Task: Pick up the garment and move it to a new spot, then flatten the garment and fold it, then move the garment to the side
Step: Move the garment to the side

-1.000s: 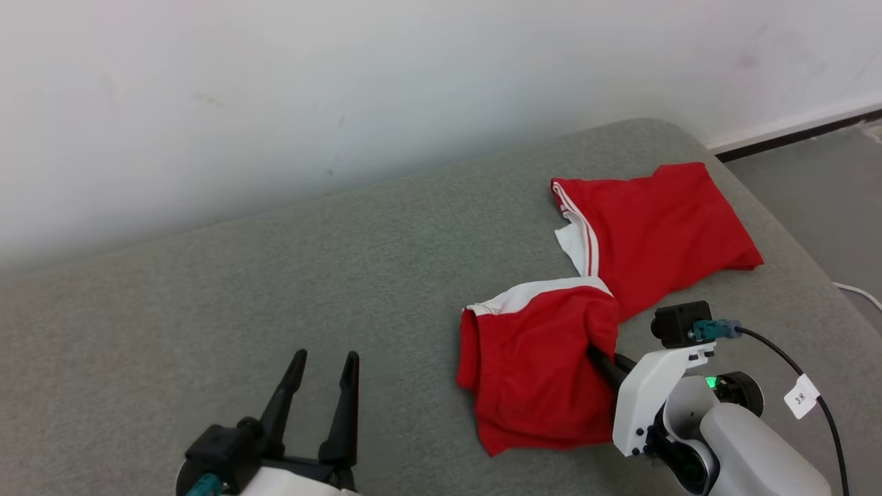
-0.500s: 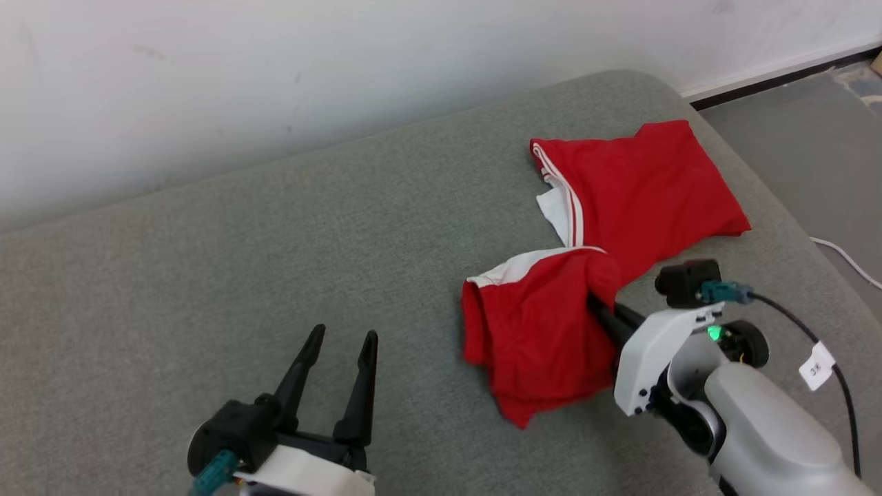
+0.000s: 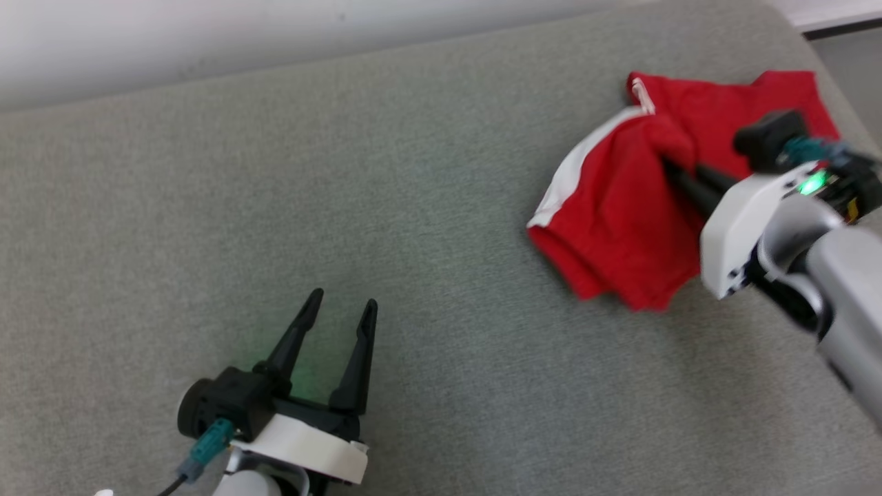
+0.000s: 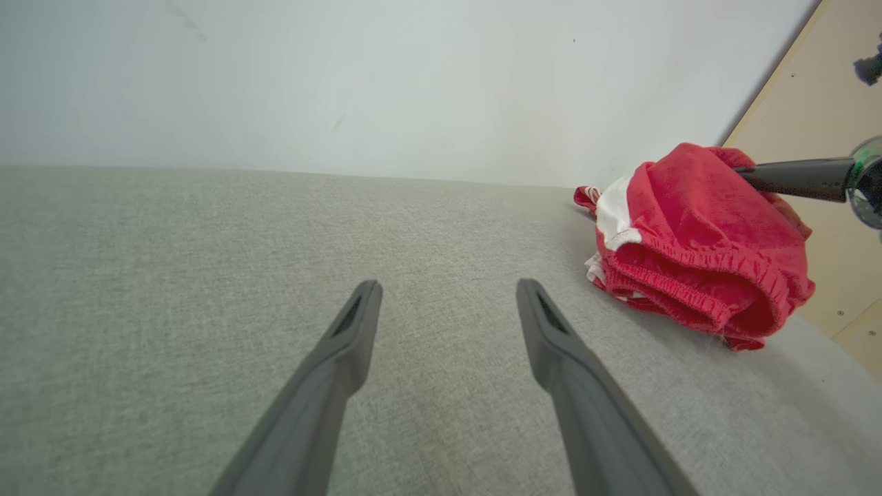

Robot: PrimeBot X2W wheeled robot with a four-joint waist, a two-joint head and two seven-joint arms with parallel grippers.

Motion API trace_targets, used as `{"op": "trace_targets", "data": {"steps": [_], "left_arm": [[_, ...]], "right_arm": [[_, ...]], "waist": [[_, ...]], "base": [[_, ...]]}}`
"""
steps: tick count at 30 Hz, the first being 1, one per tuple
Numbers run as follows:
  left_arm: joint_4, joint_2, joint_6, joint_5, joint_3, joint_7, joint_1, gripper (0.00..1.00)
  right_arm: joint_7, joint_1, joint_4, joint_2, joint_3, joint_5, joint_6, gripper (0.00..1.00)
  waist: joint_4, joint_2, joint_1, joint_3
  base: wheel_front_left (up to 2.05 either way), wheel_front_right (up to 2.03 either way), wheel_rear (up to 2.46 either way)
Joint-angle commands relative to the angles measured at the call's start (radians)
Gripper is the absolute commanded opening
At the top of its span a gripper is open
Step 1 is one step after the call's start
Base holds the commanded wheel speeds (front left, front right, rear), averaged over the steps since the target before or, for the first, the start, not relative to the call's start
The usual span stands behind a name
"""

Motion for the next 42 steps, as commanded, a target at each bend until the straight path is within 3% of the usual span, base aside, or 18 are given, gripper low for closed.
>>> {"op": "trace_targets", "data": {"steps": [1,5,14,24,25,26,27,28,35,42], "left_arm": [[-0.002,0.012,-0.002,0.013,0.006,0.001,-0.016,1.0],[-0.01,0.028,-0.007,0.019,0.007,0.001,-0.031,1.0],[-0.002,0.06,-0.008,0.024,0.018,0.003,-0.041,1.0],[0.005,0.077,-0.008,0.025,0.013,0.006,-0.063,1.0],[0.007,0.078,-0.008,0.024,0.013,0.006,-0.065,1.0],[0.01,0.079,-0.008,0.023,0.012,0.006,-0.067,1.0],[0.012,0.078,-0.008,0.022,0.011,0.006,-0.068,1.0],[0.014,0.078,-0.007,0.021,0.011,0.006,-0.07,1.0],[0.01,0.067,0.001,0.007,0.022,0.006,-0.078,1.0],[-0.008,0.049,0.007,-0.003,0.044,0.001,-0.064,1.0]], "right_arm": [[-0.004,-0.039,-0.007,-0.029,-0.001,0.008,0.0,0.0],[-0.02,-0.099,0.019,-0.096,-0.024,0.02,0.0,0.0],[-0.003,-0.129,0.134,-0.173,-0.088,0.056,0.0,0.0],[-0.011,-0.163,0.289,-0.156,-0.109,0.036,0.0,0.0],[-0.014,-0.164,0.306,-0.15,-0.111,0.035,0.0,0.08],[-0.017,-0.167,0.321,-0.146,-0.112,0.032,0.0,0.29],[-0.024,-0.169,0.334,-0.143,-0.112,0.027,0.0,0.57],[-0.031,-0.171,0.349,-0.138,-0.113,0.024,0.0,1.0],[-0.065,-0.166,0.423,-0.105,-0.102,0.004,0.0,1.0],[-0.117,-0.151,0.414,-0.126,-0.089,0.003,0.0,1.0]], "waist": [[0.026,-0.0001,-0.0001,0.047],[0.032,-0.0001,-0.0001,0.09],[0.026,-0.0001,-0.0001,0.149],[0.03,-0.0001,-0.0001,0.19],[0.032,-0.0001,-0.0001,0.192],[0.034,-0.0001,-0.0001,0.193],[0.037,-0.0001,-0.0001,0.194],[0.039,-0.0001,-0.0001,0.195],[0.055,-0.0001,-0.0001,0.167],[0.064,-0.0001,-0.0001,0.078]], "base": [[0.0,0.0,0.0],[0.0,0.0,0.0],[0.0,0.0,0.0],[0.0,0.0,0.0],[0.0,0.0,0.0],[0.0,0.0,0.0],[0.0,0.0,0.0],[0.0,0.0,0.0],[0.0,0.0,0.0],[0.0,0.0,0.0]]}}
